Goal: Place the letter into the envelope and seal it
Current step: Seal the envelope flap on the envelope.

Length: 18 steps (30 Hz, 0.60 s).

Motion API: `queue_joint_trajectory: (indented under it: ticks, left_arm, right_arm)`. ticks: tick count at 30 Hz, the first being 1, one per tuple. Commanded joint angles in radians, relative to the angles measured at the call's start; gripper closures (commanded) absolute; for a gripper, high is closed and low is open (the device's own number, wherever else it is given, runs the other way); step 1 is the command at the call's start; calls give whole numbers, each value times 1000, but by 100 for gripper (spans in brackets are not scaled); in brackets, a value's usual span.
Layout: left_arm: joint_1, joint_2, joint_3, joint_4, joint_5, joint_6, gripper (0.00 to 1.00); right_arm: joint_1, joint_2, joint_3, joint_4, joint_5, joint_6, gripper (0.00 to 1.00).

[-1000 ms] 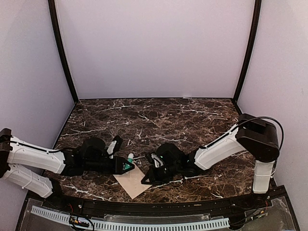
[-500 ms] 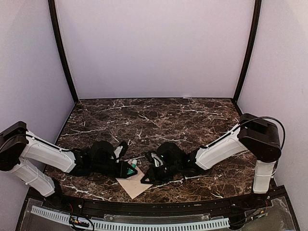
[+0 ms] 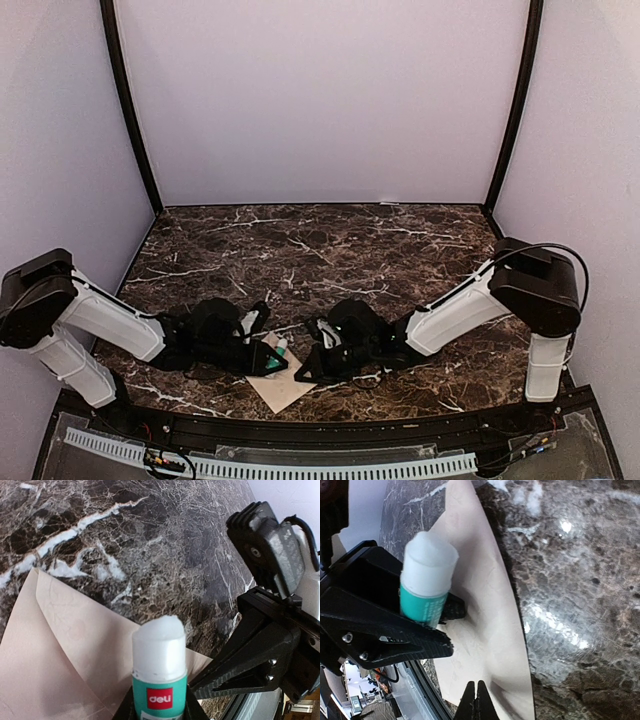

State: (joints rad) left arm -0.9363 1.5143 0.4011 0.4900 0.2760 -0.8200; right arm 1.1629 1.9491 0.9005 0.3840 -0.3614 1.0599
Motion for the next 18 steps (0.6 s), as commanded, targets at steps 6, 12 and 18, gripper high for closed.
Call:
queue_joint_trajectory:
  ticks: [6,12,18]
  left_arm:
    - [3,13,-38,14,-29,-11,100]
    - [29,-22,-72,0,-46,-12,100]
    - [47,-31,-74,-12,-45,1,100]
  right_arm:
    - [1,57,-24,3,23,26,100]
    - [1,62,-28,-13,26,28,100]
    - [0,61,-26,-25,29,29,100]
